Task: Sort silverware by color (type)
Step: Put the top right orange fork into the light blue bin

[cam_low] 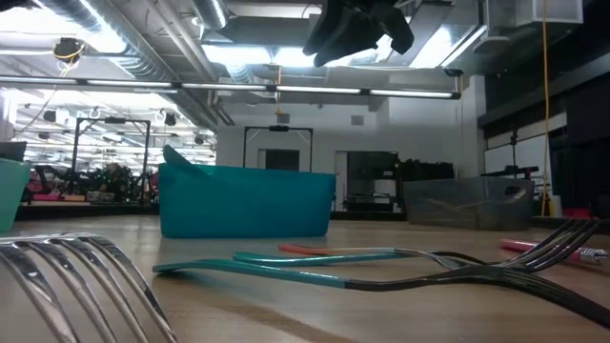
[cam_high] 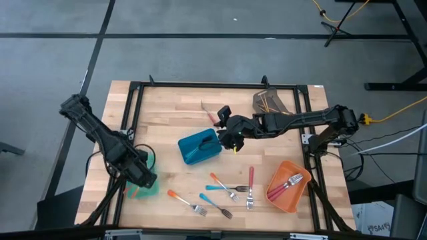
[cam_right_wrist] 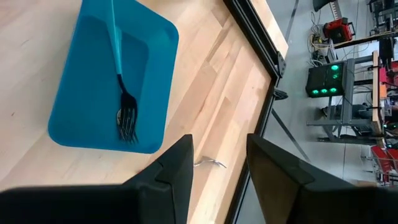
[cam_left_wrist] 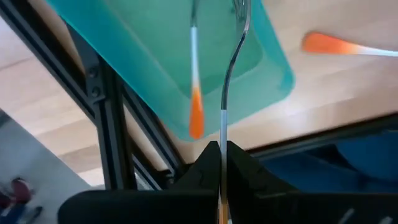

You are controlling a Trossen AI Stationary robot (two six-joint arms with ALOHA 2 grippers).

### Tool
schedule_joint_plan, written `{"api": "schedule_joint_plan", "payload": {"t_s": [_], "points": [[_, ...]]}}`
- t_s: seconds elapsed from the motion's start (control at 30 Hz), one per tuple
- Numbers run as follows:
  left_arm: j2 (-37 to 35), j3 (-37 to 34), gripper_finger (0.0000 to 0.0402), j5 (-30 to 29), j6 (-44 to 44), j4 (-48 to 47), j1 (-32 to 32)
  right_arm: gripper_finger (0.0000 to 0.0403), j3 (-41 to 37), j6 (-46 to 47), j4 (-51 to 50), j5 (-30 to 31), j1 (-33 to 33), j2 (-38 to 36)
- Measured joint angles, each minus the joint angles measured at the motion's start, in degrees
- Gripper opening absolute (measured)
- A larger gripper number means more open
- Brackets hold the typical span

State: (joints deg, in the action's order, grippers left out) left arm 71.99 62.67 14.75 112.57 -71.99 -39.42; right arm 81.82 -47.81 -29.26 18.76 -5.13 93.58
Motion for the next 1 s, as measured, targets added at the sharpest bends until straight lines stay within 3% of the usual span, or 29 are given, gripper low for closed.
{"api": "schedule_joint_plan", "payload": {"t_s": [0.5, 1.0], "points": [[13.53, 0.0, 0.0005, -0.26, -2.05, -3.37, -1.09, 0.0144, -0.02, 0.02, 0.0, -3.41, -0.04, 0.04], [21.51, 0.0, 0.0006, -2.32, -3.72, -3.67, -1.11, 0.0144, -0.04, 0.01, -0.02, -3.42, -0.04, 0.04]]}}
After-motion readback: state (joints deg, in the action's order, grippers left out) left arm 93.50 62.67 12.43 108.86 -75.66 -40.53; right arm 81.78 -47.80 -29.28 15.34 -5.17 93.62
